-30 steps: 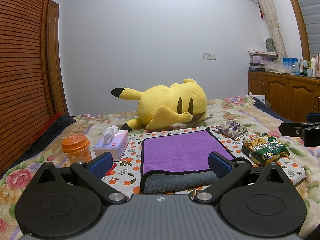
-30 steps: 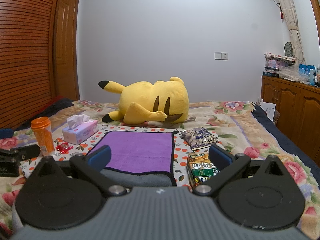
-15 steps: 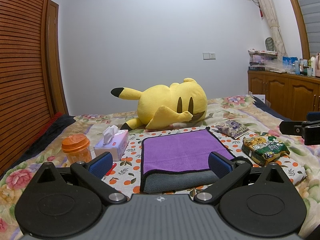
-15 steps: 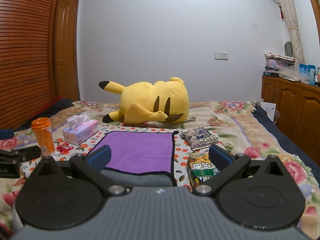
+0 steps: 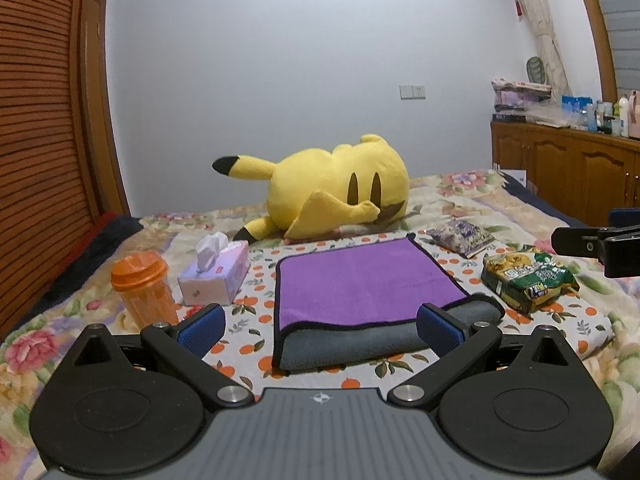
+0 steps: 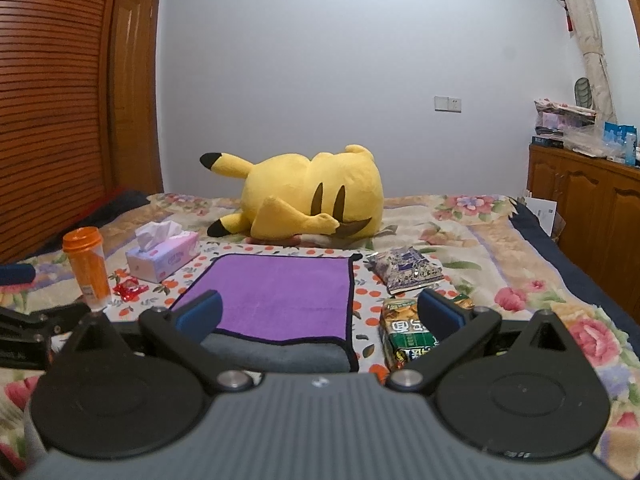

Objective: Fold towel

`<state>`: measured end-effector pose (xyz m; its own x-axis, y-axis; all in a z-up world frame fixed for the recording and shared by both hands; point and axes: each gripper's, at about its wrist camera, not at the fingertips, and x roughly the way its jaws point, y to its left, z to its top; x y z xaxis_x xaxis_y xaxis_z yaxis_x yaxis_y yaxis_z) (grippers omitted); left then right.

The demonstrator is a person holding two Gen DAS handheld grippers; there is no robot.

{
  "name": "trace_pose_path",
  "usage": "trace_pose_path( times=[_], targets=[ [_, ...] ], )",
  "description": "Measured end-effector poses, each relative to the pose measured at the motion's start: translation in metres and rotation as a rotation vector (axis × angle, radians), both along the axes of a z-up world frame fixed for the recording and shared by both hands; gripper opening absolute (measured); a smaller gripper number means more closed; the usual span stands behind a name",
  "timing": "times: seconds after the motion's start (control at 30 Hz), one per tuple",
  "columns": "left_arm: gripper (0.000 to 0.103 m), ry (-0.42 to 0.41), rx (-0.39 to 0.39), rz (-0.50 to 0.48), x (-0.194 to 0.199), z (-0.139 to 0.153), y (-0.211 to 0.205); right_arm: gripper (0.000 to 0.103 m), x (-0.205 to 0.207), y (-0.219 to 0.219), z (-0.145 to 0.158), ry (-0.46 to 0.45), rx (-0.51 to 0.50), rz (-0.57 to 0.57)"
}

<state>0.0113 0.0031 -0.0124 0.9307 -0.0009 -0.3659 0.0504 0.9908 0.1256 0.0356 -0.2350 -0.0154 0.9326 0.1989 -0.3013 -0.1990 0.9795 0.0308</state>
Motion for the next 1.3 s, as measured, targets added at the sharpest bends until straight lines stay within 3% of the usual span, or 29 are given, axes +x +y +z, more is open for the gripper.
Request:
trace_pose_path(
  times=[1.3],
  targets=[
    [0.103,0.137,0.026,0.013,0.069,-0.027,0.002,0.103,0.061,0.014,-0.018,0.1,-0.085,0.03]
  ],
)
